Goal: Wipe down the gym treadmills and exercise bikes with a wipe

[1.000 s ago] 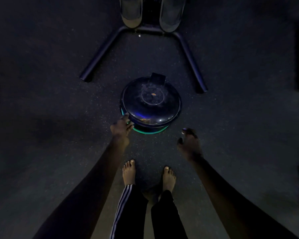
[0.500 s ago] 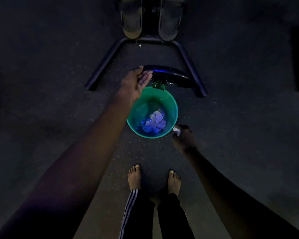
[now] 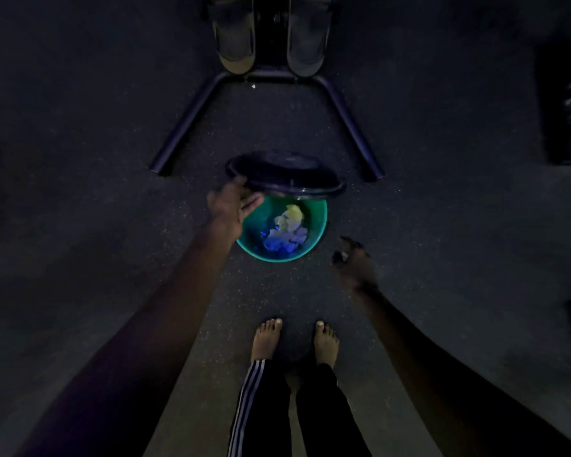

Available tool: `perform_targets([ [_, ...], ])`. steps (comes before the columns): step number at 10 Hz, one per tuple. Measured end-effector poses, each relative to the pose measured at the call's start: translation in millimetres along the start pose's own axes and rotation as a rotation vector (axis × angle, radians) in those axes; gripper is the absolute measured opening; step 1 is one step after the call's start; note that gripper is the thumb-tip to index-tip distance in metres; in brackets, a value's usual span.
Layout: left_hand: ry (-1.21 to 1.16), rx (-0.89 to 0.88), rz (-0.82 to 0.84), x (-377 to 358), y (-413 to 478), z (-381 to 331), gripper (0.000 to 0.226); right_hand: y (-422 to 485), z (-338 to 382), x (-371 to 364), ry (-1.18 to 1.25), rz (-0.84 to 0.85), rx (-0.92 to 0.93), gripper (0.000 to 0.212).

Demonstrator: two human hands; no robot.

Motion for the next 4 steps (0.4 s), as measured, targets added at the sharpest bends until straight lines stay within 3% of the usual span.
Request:
perform_targets([
  [1,0.212,0.065,-0.126,43.0,15.9,43.2,0.015,-1.7,-8.2,19.1,0.008,-0.038,-0.069,0.047],
  [2,0.284,0.091,-0.135,61.2,21.6,64.3,0.009,1.5,-5.7,30.4,-0.007,-0.072,-0.053,0.045],
  [4,0.605,0.096,-0.037,77.9,95.7,99.1,0.013,6.1,-8.0,67.0,-0.057,-0.097,-0.057,0.046],
])
Point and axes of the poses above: each hand's wrist, its own y-axis towards the middle knuckle, its own x-axis out of the back of the hand, z = x × y, the point moved 5 cm from there along y, towards the middle knuckle, and after that the axes turned 10 degrees about x, right-handed, at the moved point
